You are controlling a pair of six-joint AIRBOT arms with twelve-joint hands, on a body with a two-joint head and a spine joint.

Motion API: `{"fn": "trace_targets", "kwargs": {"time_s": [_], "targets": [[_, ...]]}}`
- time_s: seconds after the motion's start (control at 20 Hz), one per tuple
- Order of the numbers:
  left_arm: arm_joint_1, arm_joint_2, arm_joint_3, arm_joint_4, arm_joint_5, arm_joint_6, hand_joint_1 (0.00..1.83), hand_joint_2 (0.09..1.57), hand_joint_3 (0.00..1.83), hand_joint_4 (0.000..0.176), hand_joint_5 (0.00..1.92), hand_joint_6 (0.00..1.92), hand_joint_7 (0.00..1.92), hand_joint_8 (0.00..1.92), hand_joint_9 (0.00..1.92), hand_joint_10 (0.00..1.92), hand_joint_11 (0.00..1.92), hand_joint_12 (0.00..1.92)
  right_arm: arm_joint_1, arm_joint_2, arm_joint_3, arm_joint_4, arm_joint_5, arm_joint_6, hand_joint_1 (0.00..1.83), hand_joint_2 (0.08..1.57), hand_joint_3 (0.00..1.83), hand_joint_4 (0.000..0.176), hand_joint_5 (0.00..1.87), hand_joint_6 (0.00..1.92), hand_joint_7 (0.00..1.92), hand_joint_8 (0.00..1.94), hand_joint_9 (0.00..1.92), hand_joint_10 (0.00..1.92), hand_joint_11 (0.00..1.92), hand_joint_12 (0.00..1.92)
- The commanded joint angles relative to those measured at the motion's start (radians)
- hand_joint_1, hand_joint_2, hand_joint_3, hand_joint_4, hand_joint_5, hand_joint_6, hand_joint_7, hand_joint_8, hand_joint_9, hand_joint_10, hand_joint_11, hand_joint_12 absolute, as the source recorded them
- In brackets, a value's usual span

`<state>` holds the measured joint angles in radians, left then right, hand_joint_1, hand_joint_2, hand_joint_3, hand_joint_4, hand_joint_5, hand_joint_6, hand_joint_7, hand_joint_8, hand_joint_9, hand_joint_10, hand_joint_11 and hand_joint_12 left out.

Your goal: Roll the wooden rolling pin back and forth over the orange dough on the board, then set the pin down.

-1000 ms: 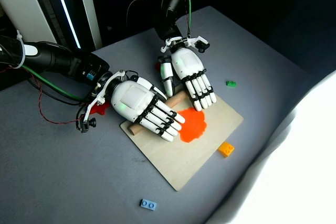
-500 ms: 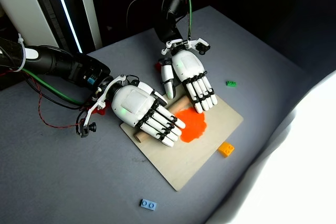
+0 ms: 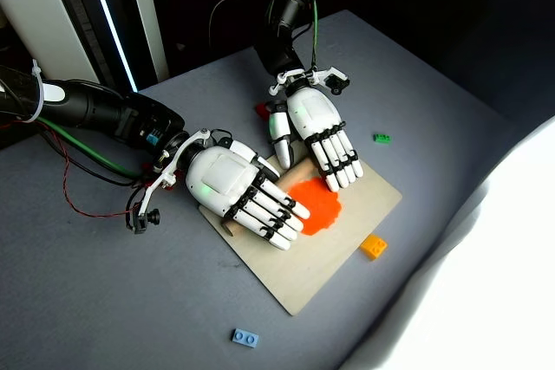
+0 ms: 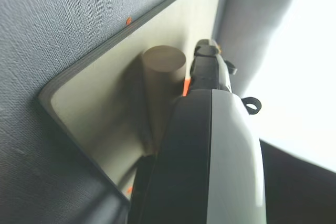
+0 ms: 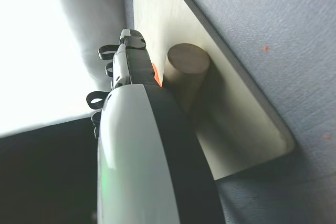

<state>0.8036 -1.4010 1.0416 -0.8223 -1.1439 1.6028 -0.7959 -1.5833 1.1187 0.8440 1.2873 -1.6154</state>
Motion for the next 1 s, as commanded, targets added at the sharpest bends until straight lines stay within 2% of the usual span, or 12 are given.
{"fn": "trace_targets", "kwargs": {"time_s": [0.0,0.05,0.15,0.25,0.45,0.65,0.75,0.95], "targets": [[-0.008,-0.003,0.007,0.061,-0.082,0.002,0.00,1.50,0.01,0.000,0.03,0.01,0.03,0.01,0.01,0.00,0.00,0.00,0.011,0.004,0.005,-0.075,0.091,0.007,0.00,1.57,0.03,0.000,0.13,0.00,0.12,0.00,0.08,0.01,0.01,0.02],[-0.011,-0.005,0.012,0.060,-0.081,0.001,0.00,1.50,0.01,0.000,0.01,0.00,0.01,0.00,0.00,0.00,0.00,0.00,0.011,0.004,0.009,-0.075,0.089,0.009,0.00,1.57,0.03,0.000,0.15,0.01,0.14,0.01,0.10,0.01,0.03,0.02],[-0.018,-0.009,0.022,0.060,-0.075,0.001,0.00,1.50,0.01,0.000,0.00,0.00,0.01,0.00,0.00,0.00,0.00,0.00,0.013,0.004,0.016,-0.075,0.086,0.014,0.00,1.57,0.04,0.000,0.15,0.00,0.16,0.00,0.11,0.00,0.00,0.19],[-0.022,-0.014,0.032,0.060,-0.071,0.001,0.00,1.50,0.01,0.000,0.02,0.01,0.03,0.01,0.00,0.00,0.00,0.00,0.015,0.005,0.025,-0.075,0.083,0.019,0.00,1.56,0.02,0.000,0.14,0.00,0.13,0.00,0.09,0.00,0.00,0.07],[-0.024,-0.020,0.051,0.061,-0.064,-0.004,0.00,1.50,0.01,0.000,0.03,0.01,0.04,0.01,0.01,0.01,0.00,0.00,0.017,0.007,0.040,-0.075,0.076,0.027,0.00,1.56,0.01,0.000,0.15,0.00,0.15,0.00,0.09,0.00,0.00,0.10],[-0.030,-0.025,0.068,0.061,-0.056,-0.005,0.00,1.51,0.01,0.000,0.03,0.01,0.03,0.01,0.00,0.00,0.00,0.00,0.021,0.007,0.052,-0.074,0.072,0.032,0.00,1.56,0.01,0.000,0.16,0.01,0.17,0.01,0.12,0.01,0.00,0.21],[-0.034,-0.028,0.076,0.061,-0.051,-0.005,0.00,1.51,0.01,0.000,0.03,0.01,0.03,0.00,0.00,0.00,0.00,0.00,0.024,0.007,0.059,-0.068,0.065,0.036,0.00,1.57,0.01,0.000,0.13,0.01,0.14,0.00,0.10,0.00,0.00,0.03],[-0.044,-0.035,0.095,0.061,-0.038,-0.005,0.00,1.51,0.01,0.000,0.02,0.01,0.04,0.01,0.00,0.00,0.01,0.00,0.030,0.006,0.072,-0.056,0.051,0.042,0.00,1.57,0.01,0.000,0.12,0.00,0.11,0.00,0.08,0.00,0.00,0.00]]}}
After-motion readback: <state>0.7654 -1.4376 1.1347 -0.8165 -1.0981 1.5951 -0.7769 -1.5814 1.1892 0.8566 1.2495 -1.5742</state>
